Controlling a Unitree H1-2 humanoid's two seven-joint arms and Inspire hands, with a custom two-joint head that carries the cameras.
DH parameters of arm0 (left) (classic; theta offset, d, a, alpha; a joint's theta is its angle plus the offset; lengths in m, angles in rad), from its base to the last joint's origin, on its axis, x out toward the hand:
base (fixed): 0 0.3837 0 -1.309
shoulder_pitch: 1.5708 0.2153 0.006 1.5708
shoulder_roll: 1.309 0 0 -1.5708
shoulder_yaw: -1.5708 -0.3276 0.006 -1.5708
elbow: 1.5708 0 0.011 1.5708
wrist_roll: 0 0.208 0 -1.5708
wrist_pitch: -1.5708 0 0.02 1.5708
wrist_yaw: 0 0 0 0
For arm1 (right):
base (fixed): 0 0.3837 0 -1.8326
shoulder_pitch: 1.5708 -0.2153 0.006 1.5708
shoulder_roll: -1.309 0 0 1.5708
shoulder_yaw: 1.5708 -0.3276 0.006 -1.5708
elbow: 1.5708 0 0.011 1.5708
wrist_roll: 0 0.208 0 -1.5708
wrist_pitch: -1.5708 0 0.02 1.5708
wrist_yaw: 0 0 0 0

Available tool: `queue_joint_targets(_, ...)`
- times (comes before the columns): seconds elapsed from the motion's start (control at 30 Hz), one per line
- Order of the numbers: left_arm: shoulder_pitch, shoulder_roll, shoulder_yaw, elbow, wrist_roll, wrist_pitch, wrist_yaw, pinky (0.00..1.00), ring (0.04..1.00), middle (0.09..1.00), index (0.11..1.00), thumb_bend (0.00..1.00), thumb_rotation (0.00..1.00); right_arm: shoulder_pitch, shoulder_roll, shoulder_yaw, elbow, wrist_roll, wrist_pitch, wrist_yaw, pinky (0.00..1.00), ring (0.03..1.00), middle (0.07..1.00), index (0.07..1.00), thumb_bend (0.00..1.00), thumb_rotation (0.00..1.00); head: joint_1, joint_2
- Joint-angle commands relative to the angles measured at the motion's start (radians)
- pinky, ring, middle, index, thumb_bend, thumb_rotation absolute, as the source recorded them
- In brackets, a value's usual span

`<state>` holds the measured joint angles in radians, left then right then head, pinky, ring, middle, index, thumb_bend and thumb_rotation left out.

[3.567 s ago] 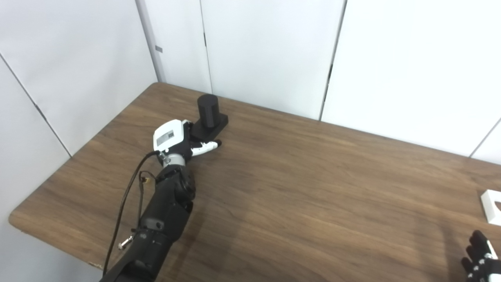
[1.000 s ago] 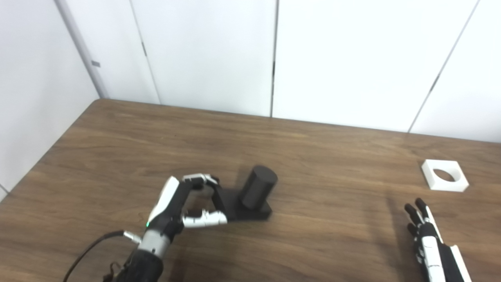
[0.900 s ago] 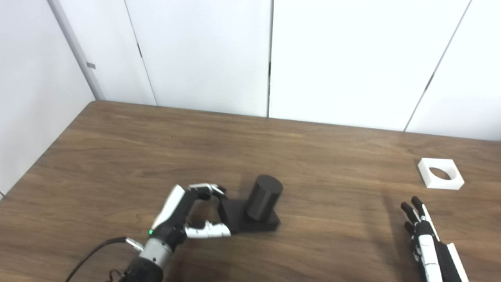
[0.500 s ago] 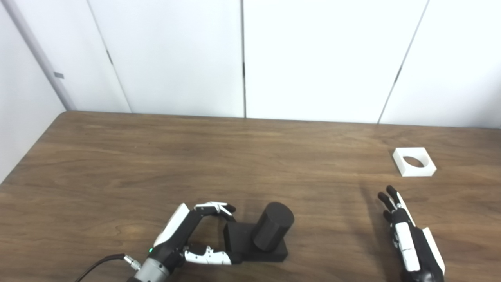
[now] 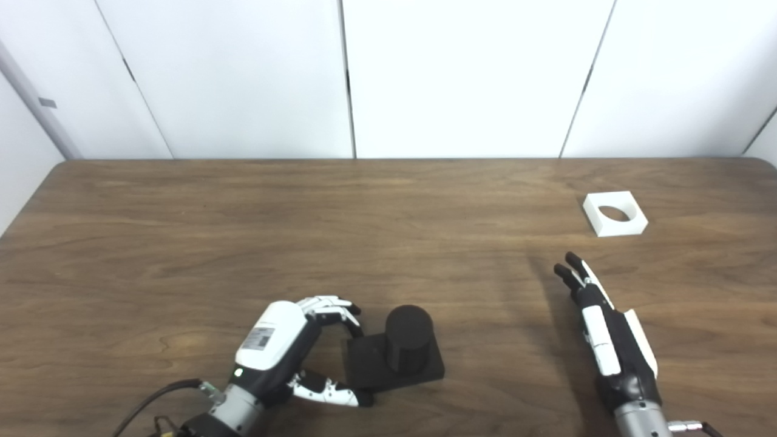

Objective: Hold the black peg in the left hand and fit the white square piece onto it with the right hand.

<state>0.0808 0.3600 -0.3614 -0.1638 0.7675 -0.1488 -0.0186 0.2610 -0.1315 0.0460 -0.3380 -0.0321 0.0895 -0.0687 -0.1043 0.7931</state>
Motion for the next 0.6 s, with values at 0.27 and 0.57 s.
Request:
queue_joint_targets(0.27,0.013,0.034,-0.047,0.053,0.26,0.054,-0.008,0.85,0.788,0.736,0.487,0.52,0.05,-0.011,0.041,-0.006,-0.022,0.018,0.002,0.001,1.0,0.961,0.909,0.932,0.59,1.0,-0.021,0.001)
queue_joint_targets(0.57,0.014,0.027,-0.036,0.06,0.249,0.055,0.004,0.83,0.789,0.743,0.487,0.52,0.05,-0.066,-0.063,0.021,-0.131,-0.201,0.224,0.03,0.88,0.913,0.923,0.915,0.47,0.57,-0.085,-0.008)
